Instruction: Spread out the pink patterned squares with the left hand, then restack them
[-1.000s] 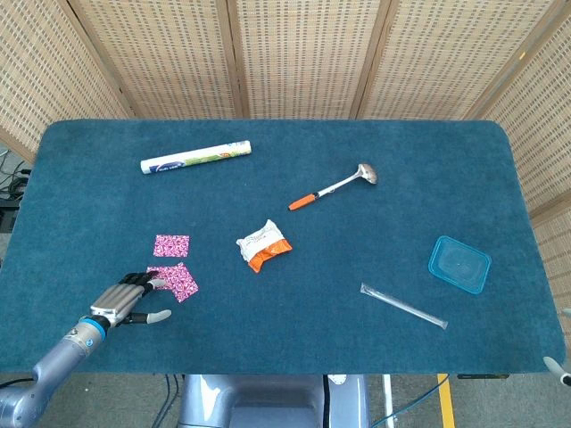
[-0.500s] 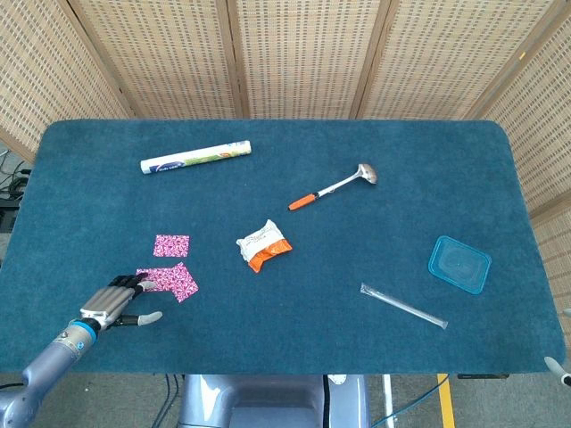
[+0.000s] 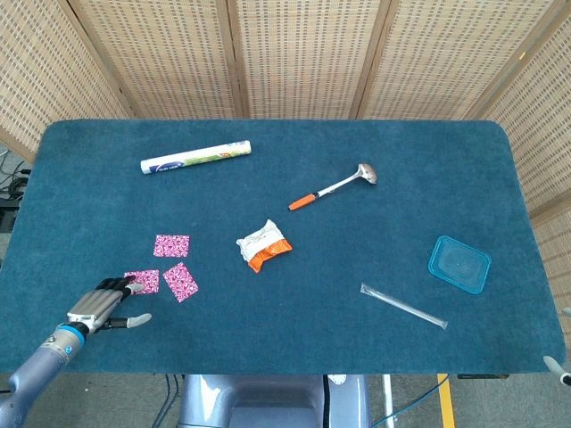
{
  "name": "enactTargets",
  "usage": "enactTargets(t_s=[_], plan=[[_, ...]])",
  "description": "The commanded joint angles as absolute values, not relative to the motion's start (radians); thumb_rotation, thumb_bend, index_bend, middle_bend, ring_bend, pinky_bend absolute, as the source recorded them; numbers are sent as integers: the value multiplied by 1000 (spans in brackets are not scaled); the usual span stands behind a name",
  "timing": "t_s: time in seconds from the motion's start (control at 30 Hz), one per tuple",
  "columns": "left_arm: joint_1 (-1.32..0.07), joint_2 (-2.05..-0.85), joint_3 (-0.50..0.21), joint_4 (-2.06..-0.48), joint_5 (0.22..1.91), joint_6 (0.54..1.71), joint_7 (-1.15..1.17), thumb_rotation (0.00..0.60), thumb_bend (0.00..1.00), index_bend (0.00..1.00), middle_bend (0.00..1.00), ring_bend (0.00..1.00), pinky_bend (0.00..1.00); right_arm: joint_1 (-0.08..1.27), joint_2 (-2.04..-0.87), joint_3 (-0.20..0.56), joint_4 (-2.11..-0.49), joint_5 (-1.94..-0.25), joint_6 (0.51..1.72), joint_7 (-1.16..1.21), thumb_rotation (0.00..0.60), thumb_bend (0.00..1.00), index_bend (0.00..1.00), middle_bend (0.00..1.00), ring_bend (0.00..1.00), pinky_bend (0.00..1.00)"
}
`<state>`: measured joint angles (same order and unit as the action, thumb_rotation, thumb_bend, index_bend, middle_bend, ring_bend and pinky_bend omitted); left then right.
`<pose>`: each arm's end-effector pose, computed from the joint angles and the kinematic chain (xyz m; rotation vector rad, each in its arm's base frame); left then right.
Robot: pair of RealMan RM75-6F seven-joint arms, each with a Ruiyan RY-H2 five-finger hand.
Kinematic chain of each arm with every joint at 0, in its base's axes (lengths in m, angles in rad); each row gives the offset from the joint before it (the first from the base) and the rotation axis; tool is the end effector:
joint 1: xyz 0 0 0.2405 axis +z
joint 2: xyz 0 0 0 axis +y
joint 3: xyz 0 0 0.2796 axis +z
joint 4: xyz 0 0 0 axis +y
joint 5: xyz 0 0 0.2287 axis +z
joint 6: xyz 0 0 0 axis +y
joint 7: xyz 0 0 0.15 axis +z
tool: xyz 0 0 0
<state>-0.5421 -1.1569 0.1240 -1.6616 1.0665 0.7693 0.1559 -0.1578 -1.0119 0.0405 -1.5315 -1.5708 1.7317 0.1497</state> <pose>-0.3297 0.2553 0.0419 -1.8429 -1.3552 -0.3515 -0.3693 -0.0994 0.2249 1.2245 -0.7999 0.8804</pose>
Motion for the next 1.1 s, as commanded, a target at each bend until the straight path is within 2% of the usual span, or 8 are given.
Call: enactTargets(t_s=[0.03, 0.17, 0.3, 0.43, 0.57, 0.8, 0.97, 1.1], plan=[[-534, -1149, 118, -1670, 1089, 788, 148, 39, 0, 123, 0, 0, 0, -158, -1011, 40, -1532, -1571, 1732, 149, 600, 11, 296, 257, 0, 0], [-515, -1143, 104, -1678, 1140, 843, 136, 42, 0, 124, 0, 0, 0, -157, -1012, 41, -1533, -1571, 1732, 149, 600, 7, 296, 256, 0, 0], [-497, -1149, 87, -1671, 1188, 923, 168, 107, 0, 125, 0, 0, 0, -156, -1012, 41, -1533, -1572, 1732, 150, 600, 14, 296, 256, 0, 0], [-488, -1154, 70, -1672, 1225, 976, 192, 350, 0, 143, 0, 0, 0, -156, -1014, 41, -1530, -1573, 1731, 153, 600, 9, 296, 256, 0, 0], [-496, -1161, 51, -1664, 1252, 996, 216, 481, 12, 169, 0, 0, 0, -154, -1012, 43, -1531, -1573, 1732, 156, 600, 12, 296, 256, 0, 0], [-527, -1192, 23, -1632, 1284, 1003, 297, 523, 107, 205, 0, 0, 0, -160, -1014, 42, -1528, -1574, 1742, 160, 600, 18, 296, 256, 0, 0], [-552, -1231, 14, -1604, 1280, 983, 372, 597, 139, 217, 0, 0, 0, -164, -1015, 43, -1523, -1573, 1749, 166, 600, 12, 296, 256, 0, 0], [-563, -1266, 10, -1577, 1272, 983, 429, 600, 154, 217, 0, 0, 0, -166, -1015, 43, -1520, -1572, 1750, 170, 600, 16, 296, 256, 0, 0]])
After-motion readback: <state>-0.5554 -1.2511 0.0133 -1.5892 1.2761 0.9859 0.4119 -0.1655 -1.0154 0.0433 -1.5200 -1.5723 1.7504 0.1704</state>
